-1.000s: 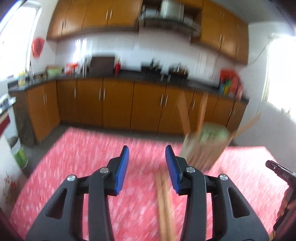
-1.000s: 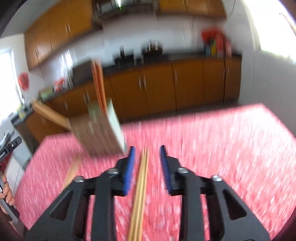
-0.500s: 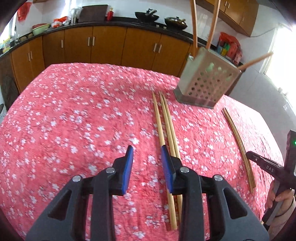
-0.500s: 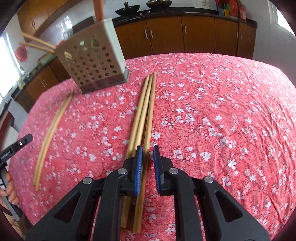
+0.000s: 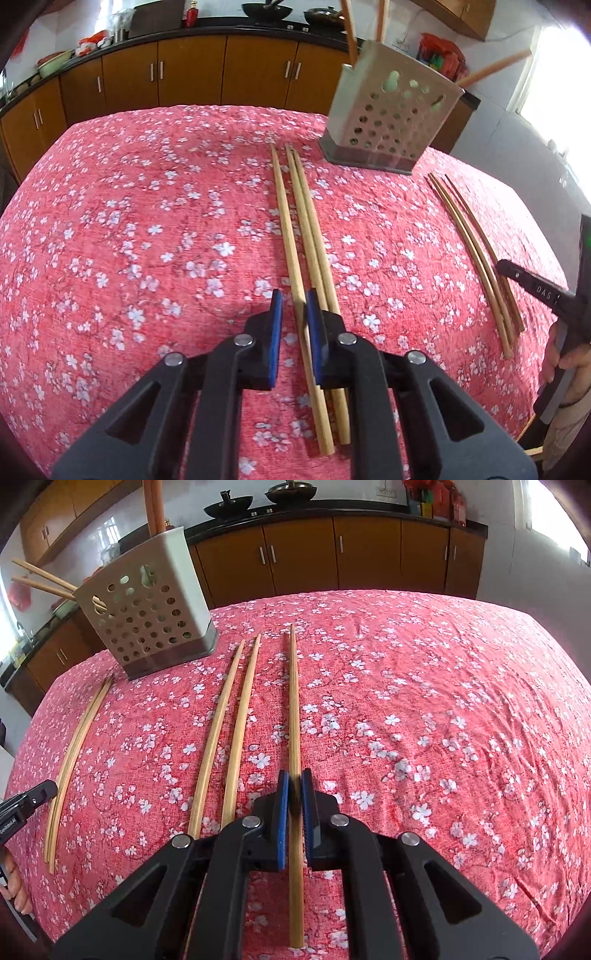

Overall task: Organize utensils
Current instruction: 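Grasp a third chopstick with the left gripper while the right gripper grasps another, then hold the grasped chopsticks with both grippers above the cloth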

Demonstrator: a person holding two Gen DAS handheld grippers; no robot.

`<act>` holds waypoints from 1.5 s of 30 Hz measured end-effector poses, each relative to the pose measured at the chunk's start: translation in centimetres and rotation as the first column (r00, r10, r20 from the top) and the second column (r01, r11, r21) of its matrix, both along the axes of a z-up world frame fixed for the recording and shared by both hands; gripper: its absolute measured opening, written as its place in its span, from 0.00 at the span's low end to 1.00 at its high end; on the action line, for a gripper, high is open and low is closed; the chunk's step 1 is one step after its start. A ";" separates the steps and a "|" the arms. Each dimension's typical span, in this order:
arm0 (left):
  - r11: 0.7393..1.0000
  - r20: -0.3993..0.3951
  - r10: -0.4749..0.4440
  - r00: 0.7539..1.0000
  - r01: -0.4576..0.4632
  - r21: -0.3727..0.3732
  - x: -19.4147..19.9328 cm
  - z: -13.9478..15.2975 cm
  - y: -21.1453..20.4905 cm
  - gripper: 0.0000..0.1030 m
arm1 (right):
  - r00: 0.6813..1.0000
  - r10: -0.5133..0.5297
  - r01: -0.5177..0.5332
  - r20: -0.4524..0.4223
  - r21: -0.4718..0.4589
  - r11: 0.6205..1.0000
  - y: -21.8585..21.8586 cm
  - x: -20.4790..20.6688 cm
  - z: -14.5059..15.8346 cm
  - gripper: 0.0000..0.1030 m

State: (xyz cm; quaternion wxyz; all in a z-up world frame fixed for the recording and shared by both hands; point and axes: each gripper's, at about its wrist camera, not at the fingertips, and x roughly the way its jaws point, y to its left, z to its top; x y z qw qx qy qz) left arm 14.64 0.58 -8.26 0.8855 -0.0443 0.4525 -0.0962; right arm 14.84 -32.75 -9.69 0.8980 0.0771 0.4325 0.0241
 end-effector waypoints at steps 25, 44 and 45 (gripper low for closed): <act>0.985 0.039 0.160 0.986 -0.162 0.051 3.2 -0.3 6.7 0.09 | 0.998 -0.058 0.060 0.034 -0.059 0.996 -3.3 1.7 0.2 0.08; 0.985 0.042 0.159 0.986 -0.162 0.065 3.0 -0.5 6.6 0.09 | 0.998 -0.058 0.059 0.034 -0.040 0.997 -3.5 1.6 0.3 0.09; 0.985 0.042 0.159 0.986 -0.161 0.064 3.0 -0.5 6.6 0.09 | 0.998 -0.058 0.059 0.034 -0.039 0.997 -3.5 1.6 0.3 0.09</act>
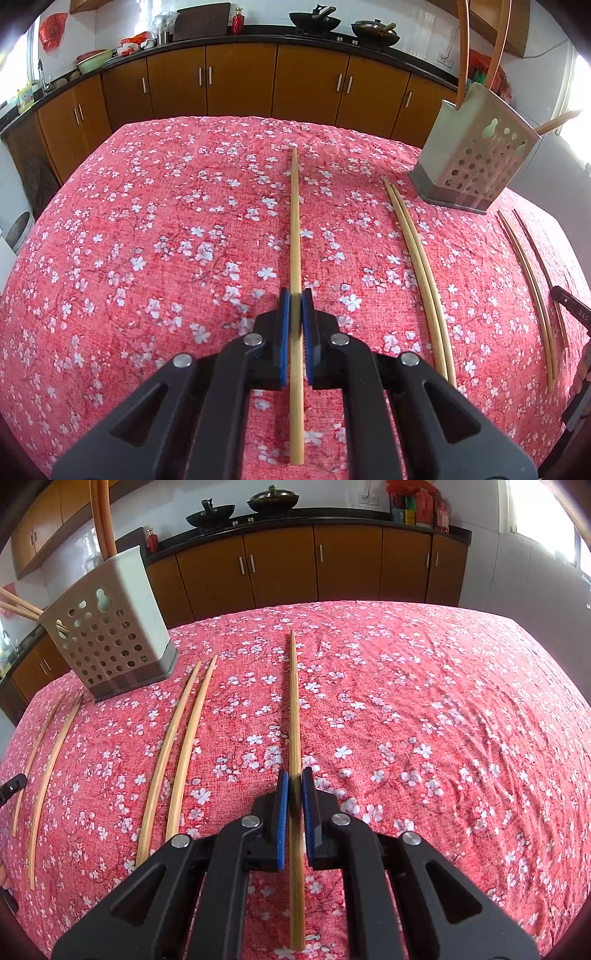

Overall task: Organize utensils
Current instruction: 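Hold the grasped chopsticks with both grippers above the cloth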

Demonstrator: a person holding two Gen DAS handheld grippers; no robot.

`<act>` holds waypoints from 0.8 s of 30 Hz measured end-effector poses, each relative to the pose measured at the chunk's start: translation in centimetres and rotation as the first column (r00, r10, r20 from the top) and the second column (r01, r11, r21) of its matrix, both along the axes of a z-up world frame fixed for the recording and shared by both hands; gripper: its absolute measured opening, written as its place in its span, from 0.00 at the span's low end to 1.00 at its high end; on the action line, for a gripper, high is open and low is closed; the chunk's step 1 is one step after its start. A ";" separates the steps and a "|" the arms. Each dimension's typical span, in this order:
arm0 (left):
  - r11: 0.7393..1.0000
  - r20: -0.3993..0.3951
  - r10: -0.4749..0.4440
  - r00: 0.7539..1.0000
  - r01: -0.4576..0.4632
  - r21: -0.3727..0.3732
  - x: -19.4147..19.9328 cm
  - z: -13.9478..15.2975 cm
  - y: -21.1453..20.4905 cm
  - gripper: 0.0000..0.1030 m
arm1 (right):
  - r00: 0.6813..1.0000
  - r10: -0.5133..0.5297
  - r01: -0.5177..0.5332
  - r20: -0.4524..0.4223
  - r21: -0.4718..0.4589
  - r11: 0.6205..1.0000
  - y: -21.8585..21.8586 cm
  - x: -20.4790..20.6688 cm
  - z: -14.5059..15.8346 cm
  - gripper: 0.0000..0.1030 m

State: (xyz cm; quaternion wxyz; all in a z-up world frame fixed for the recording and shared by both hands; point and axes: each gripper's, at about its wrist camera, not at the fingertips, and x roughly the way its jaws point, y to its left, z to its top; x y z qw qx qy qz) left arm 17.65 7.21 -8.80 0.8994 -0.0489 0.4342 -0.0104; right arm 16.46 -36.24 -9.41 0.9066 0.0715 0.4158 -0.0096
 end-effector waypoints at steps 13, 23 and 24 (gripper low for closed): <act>1.000 0.000 0.000 1.000 0.000 -0.001 0.0 0.0 0.0 0.09 | 1.000 -0.004 0.004 0.000 0.008 1.000 0.0 -0.1 0.0 0.09; 1.000 0.000 0.001 1.000 -0.001 -0.008 0.0 0.0 -0.1 0.09 | 1.000 -0.003 0.003 0.000 0.010 1.000 0.0 -0.1 0.0 0.09; 1.000 0.000 0.001 1.000 -0.001 -0.009 0.0 0.1 0.0 0.09 | 1.000 -0.003 0.003 0.000 0.010 1.000 0.1 -0.1 0.0 0.09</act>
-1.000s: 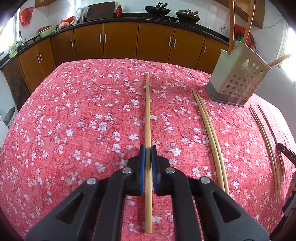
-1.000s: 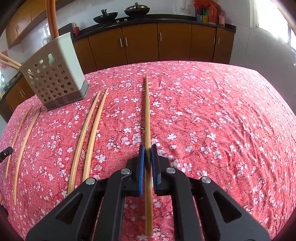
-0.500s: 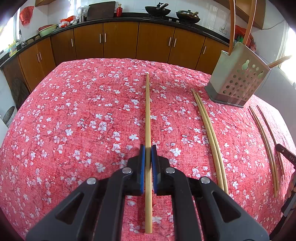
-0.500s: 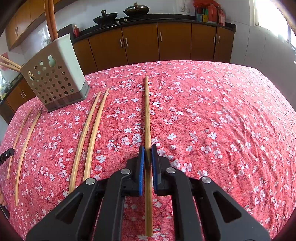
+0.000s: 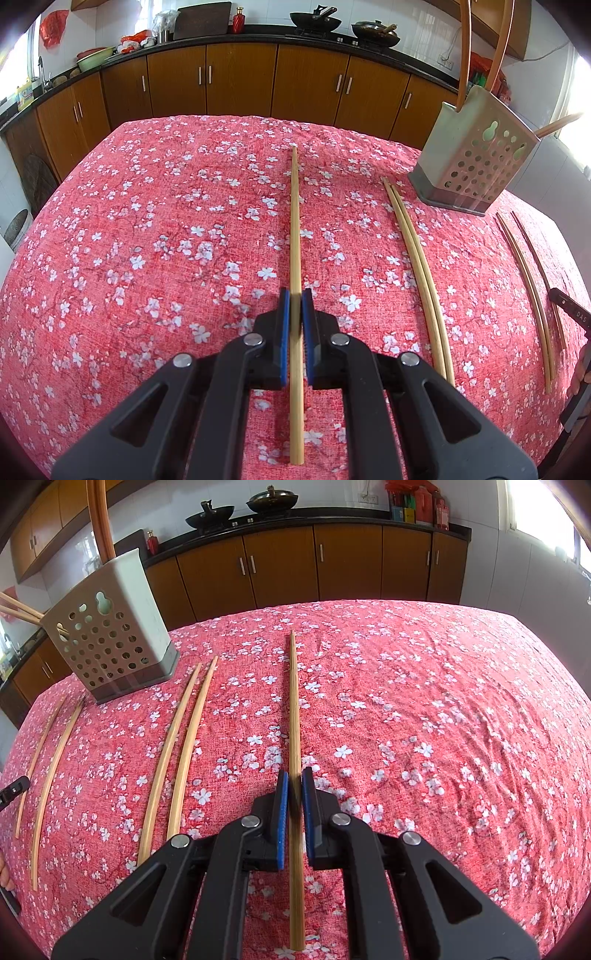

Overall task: Organize utensils
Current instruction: 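Hold the grasped chopsticks with both grippers above the cloth, then lift the left gripper's chopstick into the holder while the right gripper inserts its own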

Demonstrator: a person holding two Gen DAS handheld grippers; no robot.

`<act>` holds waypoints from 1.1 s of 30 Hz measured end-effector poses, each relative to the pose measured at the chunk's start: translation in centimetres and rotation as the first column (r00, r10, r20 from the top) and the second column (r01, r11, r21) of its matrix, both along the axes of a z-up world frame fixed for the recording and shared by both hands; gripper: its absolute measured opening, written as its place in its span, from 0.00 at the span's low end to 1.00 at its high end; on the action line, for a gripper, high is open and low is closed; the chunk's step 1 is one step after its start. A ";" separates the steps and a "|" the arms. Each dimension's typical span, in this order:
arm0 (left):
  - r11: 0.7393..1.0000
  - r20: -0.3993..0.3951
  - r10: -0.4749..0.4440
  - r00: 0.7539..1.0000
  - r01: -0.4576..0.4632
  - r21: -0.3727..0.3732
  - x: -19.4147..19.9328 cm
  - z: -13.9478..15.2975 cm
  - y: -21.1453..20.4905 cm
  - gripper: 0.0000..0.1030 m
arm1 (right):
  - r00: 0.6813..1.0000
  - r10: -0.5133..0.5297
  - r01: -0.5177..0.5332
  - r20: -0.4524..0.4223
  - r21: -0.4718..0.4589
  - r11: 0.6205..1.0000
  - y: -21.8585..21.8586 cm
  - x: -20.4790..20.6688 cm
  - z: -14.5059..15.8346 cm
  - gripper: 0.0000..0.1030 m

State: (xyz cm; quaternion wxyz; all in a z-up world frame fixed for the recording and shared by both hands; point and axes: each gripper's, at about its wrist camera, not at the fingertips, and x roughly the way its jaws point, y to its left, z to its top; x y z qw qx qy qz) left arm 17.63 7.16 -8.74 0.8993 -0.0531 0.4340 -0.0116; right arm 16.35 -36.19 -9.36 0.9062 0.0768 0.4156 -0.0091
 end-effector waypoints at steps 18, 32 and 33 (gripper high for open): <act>1.000 0.000 0.002 1.000 -0.002 -0.010 0.0 0.1 0.1 0.09 | 1.000 -0.002 0.002 0.001 0.014 1.000 0.0 -0.1 0.0 0.09; 0.999 -0.006 -0.018 1.000 0.018 0.049 -1.6 0.2 -0.8 0.08 | 1.000 0.017 -0.017 0.000 0.023 1.000 0.0 -2.0 0.0 0.09; 0.998 -0.006 -0.020 1.000 0.020 0.056 -1.6 0.2 -1.0 0.08 | 1.000 0.016 -0.016 0.001 0.031 0.999 -0.1 -2.0 0.0 0.08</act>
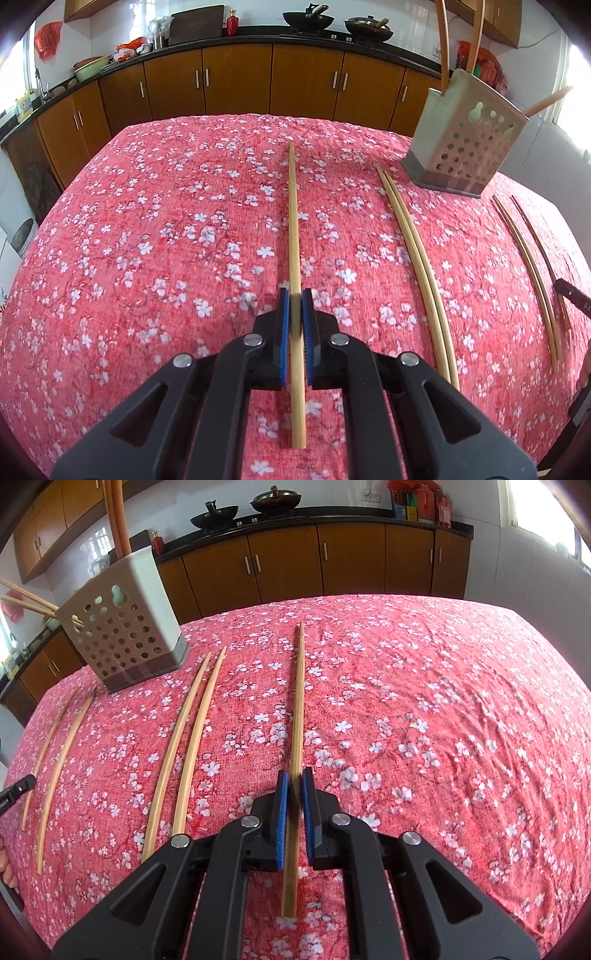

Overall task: Organize utensils
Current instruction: 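Lift the left gripper's chopstick into the holder while the right gripper inserts its own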

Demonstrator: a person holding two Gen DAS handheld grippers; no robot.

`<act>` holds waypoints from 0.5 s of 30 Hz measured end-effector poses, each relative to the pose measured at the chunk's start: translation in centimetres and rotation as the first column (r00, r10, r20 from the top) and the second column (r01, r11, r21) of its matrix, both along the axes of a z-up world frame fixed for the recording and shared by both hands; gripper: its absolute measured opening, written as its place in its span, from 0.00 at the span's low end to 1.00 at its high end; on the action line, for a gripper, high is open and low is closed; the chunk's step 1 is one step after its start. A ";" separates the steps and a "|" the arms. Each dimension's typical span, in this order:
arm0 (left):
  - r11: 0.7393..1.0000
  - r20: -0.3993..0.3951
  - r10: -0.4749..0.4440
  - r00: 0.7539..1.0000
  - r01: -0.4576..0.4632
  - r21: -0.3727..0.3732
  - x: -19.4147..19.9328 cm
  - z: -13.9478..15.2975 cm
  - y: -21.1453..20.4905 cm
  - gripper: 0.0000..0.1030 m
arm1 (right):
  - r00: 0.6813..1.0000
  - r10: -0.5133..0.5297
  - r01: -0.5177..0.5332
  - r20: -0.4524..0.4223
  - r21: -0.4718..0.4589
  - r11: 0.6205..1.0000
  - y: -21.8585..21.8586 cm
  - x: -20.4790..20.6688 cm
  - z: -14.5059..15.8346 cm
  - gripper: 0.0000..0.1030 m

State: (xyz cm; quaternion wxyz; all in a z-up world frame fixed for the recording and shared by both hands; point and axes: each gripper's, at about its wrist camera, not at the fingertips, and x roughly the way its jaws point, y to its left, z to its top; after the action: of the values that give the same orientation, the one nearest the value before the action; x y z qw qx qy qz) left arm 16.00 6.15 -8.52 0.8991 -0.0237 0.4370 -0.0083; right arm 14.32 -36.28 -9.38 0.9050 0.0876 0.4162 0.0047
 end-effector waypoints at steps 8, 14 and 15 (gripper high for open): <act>1.000 0.042 -0.010 0.999 0.010 0.007 -1.0 1.5 0.0 0.07 | 0.998 -0.015 0.014 0.057 0.017 1.000 -0.3 -0.8 1.9 0.08; 1.000 0.163 -0.012 0.986 0.014 -0.016 -2.4 6.0 0.0 0.07 | 0.985 -0.034 0.029 0.169 0.030 0.999 -0.7 -1.8 5.7 0.08; 1.000 0.187 -0.012 0.982 0.016 -0.024 -2.5 6.9 -0.1 0.07 | 0.980 -0.036 0.030 0.194 0.034 0.999 -0.7 -2.0 6.5 0.08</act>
State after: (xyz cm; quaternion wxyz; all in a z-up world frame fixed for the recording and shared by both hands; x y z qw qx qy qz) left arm 13.50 6.09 -1.65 0.9357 -0.0310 0.3506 -0.0222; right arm 12.33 -37.00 -2.90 0.9400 0.1074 0.3239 0.0044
